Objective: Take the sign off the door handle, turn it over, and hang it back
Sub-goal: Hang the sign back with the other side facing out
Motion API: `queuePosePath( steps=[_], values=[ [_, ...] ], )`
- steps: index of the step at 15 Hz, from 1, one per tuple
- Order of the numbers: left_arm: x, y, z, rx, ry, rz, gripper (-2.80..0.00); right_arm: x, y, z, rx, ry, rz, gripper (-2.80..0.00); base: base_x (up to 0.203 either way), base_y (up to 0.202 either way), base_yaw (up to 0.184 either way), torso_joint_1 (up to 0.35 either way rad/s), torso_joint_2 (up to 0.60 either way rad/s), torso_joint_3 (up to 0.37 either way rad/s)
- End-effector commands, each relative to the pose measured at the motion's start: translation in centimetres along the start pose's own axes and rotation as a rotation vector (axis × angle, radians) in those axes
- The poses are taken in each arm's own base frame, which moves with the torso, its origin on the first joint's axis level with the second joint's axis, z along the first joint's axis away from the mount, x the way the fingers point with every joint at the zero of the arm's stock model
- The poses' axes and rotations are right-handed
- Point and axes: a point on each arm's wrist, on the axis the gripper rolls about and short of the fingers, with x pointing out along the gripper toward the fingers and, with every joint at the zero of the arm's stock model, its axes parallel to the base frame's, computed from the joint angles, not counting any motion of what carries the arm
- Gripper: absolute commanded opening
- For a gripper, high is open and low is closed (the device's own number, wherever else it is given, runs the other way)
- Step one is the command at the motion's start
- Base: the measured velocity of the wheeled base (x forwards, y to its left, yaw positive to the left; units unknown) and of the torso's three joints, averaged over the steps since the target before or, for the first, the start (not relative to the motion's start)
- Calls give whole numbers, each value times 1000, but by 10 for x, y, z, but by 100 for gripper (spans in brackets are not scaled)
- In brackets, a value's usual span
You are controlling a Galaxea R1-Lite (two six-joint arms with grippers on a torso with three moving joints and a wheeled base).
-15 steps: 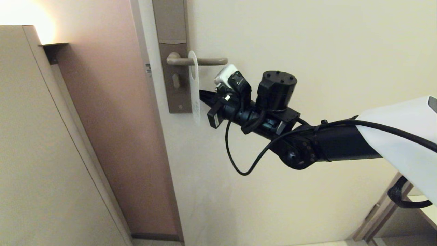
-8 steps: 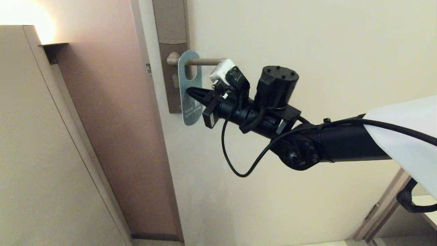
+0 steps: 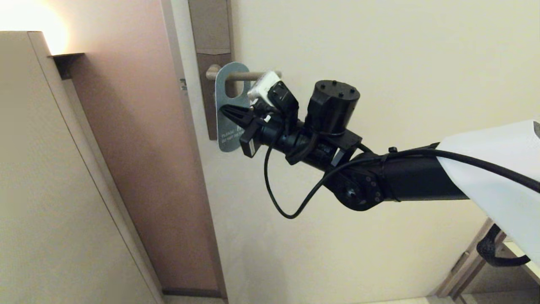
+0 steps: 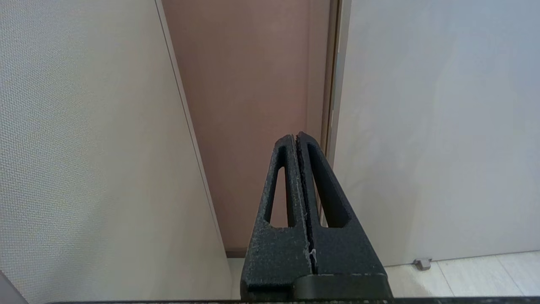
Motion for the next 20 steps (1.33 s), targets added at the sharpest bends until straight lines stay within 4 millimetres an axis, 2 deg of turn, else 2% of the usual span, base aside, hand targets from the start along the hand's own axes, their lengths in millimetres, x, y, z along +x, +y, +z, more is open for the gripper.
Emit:
queuePosePath(
  steps=[1, 5, 14, 20],
  values=[
    [0, 0, 0, 0, 2, -1, -280, 4, 2, -8, -4, 5, 1, -280, 0, 0, 0, 0, 0, 0],
    [0, 0, 0, 0, 2, 1, -280, 12, -1, -12, -21, 4, -56, -280, 0, 0, 0, 0, 0, 0],
    [0, 0, 0, 0, 2, 1, -280, 13, -2, -25, -40, 52, -149, -280, 0, 0, 0, 0, 0, 0],
    [0, 0, 0, 0, 2, 1, -280, 18, 7, -17, -32, 25, -125, -280, 0, 0, 0, 0, 0, 0]
  ],
)
